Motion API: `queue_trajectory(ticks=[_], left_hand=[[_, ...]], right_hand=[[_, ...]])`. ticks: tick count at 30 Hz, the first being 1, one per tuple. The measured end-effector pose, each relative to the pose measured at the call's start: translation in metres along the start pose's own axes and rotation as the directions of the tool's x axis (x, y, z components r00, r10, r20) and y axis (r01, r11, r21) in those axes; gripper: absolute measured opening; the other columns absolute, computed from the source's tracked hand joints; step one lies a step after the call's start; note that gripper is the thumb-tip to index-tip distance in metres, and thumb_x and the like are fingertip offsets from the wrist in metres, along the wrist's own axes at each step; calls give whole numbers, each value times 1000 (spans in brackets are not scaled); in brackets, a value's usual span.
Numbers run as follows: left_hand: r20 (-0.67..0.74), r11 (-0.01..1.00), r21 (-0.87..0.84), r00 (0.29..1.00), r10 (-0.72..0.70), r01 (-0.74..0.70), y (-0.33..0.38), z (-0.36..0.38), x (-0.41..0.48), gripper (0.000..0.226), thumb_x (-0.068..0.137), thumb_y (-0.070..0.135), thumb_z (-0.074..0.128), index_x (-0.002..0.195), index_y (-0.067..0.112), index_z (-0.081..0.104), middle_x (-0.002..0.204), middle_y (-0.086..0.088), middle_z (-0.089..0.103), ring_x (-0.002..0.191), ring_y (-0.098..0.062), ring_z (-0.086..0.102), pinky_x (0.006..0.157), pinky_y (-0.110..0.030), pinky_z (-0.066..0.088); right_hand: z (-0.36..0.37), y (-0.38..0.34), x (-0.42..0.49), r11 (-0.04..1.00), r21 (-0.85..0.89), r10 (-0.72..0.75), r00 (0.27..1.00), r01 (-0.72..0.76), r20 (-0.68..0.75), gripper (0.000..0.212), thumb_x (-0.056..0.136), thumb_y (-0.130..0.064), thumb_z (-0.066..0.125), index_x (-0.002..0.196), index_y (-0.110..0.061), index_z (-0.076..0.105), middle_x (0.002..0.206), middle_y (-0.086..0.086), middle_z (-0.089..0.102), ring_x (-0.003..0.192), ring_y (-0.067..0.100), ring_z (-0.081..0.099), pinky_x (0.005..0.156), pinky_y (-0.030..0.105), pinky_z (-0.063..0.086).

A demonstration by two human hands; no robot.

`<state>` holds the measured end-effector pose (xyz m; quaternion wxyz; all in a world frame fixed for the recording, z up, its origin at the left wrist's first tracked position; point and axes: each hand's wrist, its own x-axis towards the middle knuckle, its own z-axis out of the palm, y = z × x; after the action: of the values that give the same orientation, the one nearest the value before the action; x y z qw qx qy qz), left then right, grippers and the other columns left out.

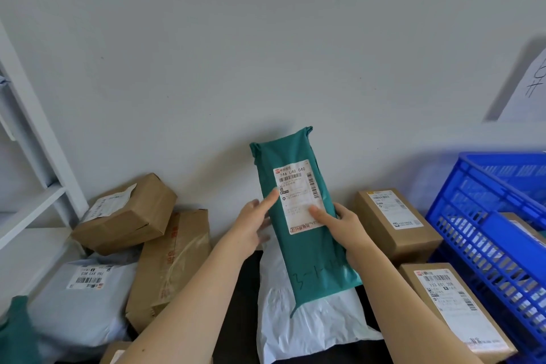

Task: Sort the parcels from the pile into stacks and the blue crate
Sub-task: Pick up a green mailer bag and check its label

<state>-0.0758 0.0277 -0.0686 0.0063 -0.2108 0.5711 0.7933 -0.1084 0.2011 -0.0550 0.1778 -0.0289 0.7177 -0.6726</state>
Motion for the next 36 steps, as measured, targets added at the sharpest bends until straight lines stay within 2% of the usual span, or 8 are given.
queue_trajectory(ticks=[3,5,15,21,25,30,33,36], left_hand=[[38,998,54,998,40,-42,-1,6,0,45,79,39,72,117,19,57,111,0,67,101,-18,62,79,-37,53],[6,994,74,996,85,-85,-2,8,-1,23,86,24,71,105,22,57,103,2,68,91,-15,63,70,-32,51],[-71,997,59,996,44,-39,-8,-11,-8,15,91,19,65,104,18,57,101,1,67,89,-17,62,84,-40,48],[-143,997,78,990,10,2,-27,-30,-9,12,93,10,61,103,15,57,106,-7,65,88,-22,62,83,-38,48],[-188,996,86,982,-20,37,-39,-41,-5,21,94,9,59,114,11,54,118,-11,63,95,-26,60,84,-38,48],[-210,991,103,976,-66,90,-52,-50,4,32,95,10,58,127,6,54,126,-16,61,100,-28,59,87,-40,48],[-228,988,97,969,-95,120,-58,-53,10,33,96,10,57,128,6,53,127,-16,61,105,-31,59,88,-41,48],[-240,984,75,961,-139,161,-64,-54,17,34,96,11,56,130,6,52,126,-16,61,102,-30,60,83,-40,48]], right_hand=[[3,3,0,1000,3,21,1000,-21,19,29,85,-32,71,108,-18,61,95,4,74,82,21,73,70,34,60],[5,6,0,999,-10,37,999,-37,27,29,85,-34,70,109,-18,61,95,4,74,84,22,73,74,36,60],[12,15,-1,984,-127,124,992,-128,-35,27,100,-43,43,116,-26,56,105,-1,67,93,18,63,75,31,51],[9,37,5,919,-375,104,992,-126,-78,33,100,-21,46,131,-22,58,121,-1,61,108,21,58,90,32,48],[11,48,7,860,-500,85,995,-100,-53,39,98,-11,46,133,-23,57,135,1,55,102,14,54,77,21,45],[11,62,12,700,-714,9,1000,13,27,44,97,-11,45,135,-30,53,148,0,44,105,16,62,82,23,48],[15,70,17,482,-871,-49,996,92,77,49,97,-15,44,141,-36,44,157,3,29,142,25,28,113,37,26],[22,74,24,306,-945,-39,993,116,109,54,98,-20,42,146,-43,31,161,2,12,148,26,4,118,49,8]])
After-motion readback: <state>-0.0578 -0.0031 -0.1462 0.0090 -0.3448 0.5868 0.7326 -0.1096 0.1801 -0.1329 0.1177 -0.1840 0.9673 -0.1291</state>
